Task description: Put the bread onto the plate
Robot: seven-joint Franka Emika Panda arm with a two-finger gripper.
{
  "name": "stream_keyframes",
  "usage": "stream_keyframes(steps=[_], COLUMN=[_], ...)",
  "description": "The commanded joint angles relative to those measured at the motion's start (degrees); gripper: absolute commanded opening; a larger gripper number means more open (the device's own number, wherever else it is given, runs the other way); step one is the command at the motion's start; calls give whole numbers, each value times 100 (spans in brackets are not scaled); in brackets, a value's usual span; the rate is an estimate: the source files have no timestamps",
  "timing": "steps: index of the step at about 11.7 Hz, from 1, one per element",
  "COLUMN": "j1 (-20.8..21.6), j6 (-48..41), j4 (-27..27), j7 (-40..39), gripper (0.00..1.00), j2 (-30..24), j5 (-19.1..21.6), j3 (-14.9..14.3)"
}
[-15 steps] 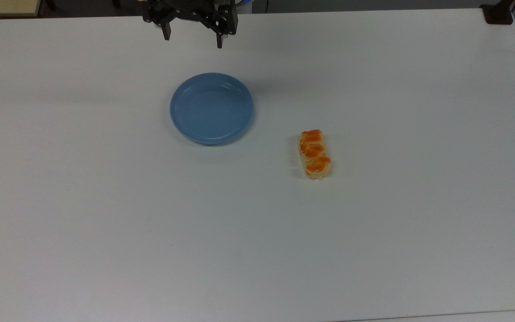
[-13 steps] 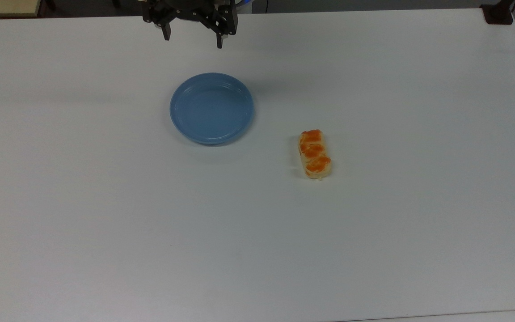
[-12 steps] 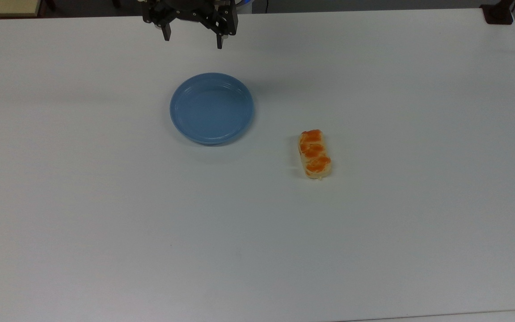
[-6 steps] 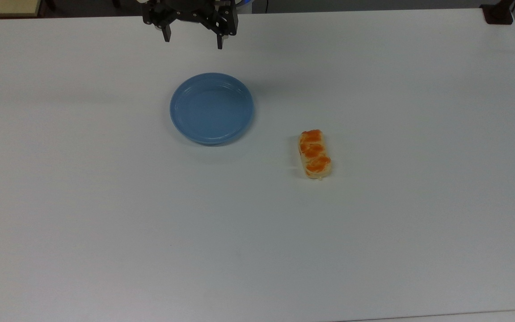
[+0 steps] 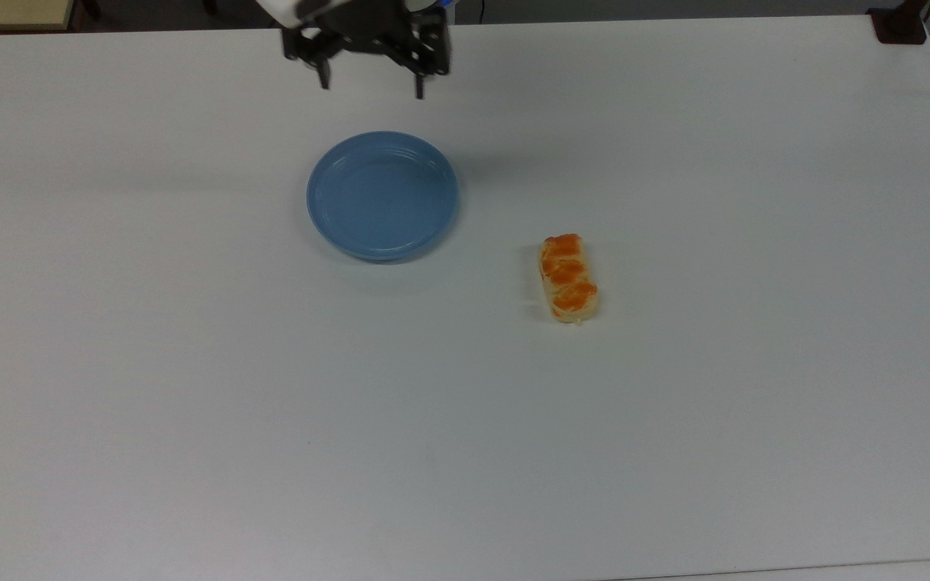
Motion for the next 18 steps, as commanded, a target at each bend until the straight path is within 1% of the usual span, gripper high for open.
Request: stream_keyframes(steps=[1, 2, 3, 4, 5, 6, 7, 9, 11, 12, 13, 14, 15, 16, 17, 18], j1=[1222, 1575, 1762, 1981, 2209, 2394, 2492, 2624, 2634, 2625, 2616, 2616, 2564, 2537, 2415, 2179], j6=[745, 1061, 1291, 1510, 1661, 1880, 2151, 2540, 2838, 2953, 2998, 2998, 2981, 2937, 2815, 2361], j4=[-5, -5, 4, 152, 258, 328, 364, 399, 399, 399, 399, 399, 399, 338, 146, 14], j7=[35, 114, 254, 482, 736, 869, 1036, 1327, 1520, 1678, 1766, 1767, 1741, 1619, 1426, 1137], gripper=[100, 100, 100, 100, 100, 100, 100, 100, 100, 100, 81, 50, 38, 37, 37, 38], j2=[575, 778, 971, 1208, 1541, 1823, 2104, 2492, 2721, 2801, 2845, 2837, 2758, 2505, 2198, 1812], j5=[116, 264, 309, 310, 292, 284, 283, 248, 240, 152, 30, 2, 2, 11, 54, 72], j3=[-541, -744, -772, -790, -903, -939, -939, -939, -931, -922, -904, -895, -895, -878, -852, -817])
